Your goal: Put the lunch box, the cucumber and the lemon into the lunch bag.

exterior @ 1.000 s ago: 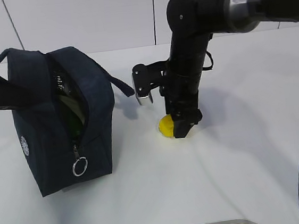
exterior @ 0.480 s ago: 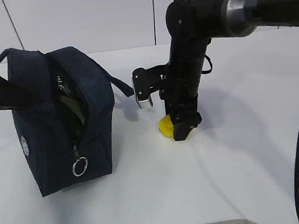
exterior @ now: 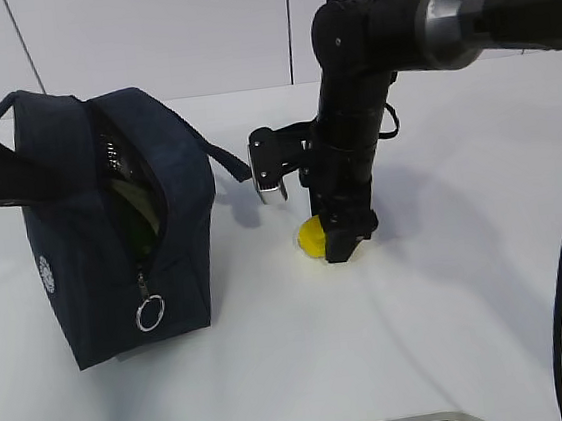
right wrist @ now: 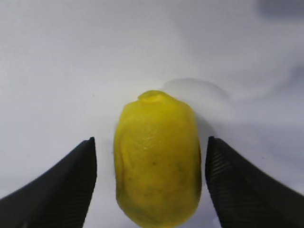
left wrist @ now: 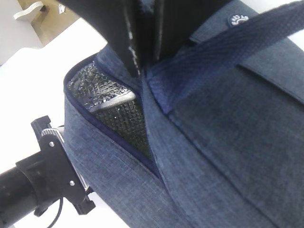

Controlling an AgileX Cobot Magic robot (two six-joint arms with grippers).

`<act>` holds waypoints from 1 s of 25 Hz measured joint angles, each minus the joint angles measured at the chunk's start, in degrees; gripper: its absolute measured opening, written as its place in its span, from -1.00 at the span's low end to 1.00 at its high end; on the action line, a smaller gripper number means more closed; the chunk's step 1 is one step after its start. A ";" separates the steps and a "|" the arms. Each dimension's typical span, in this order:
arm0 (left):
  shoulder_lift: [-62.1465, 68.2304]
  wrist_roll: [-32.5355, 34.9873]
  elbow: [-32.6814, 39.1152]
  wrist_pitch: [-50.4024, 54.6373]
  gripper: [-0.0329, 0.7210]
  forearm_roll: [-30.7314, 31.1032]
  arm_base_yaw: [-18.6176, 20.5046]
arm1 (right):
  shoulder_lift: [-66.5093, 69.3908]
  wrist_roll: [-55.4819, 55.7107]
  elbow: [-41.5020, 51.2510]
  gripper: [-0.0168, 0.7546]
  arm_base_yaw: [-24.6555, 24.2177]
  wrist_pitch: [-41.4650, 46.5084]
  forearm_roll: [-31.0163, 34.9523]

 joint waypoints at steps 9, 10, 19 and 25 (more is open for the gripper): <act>0.00 0.00 0.00 0.00 -0.94 0.00 0.00 | 0.00 0.00 0.00 0.10 0.00 -0.23 0.00; 0.00 0.00 0.00 0.00 -0.94 0.00 0.00 | 0.00 0.00 0.00 0.09 0.00 -0.33 0.00; 0.00 0.00 0.00 0.00 -0.94 0.00 0.00 | 0.10 1.08 -0.50 0.08 0.00 1.68 -0.21; 0.00 0.00 0.00 -0.08 -0.94 0.00 0.00 | 0.22 3.79 -4.40 0.07 0.00 3.54 -0.21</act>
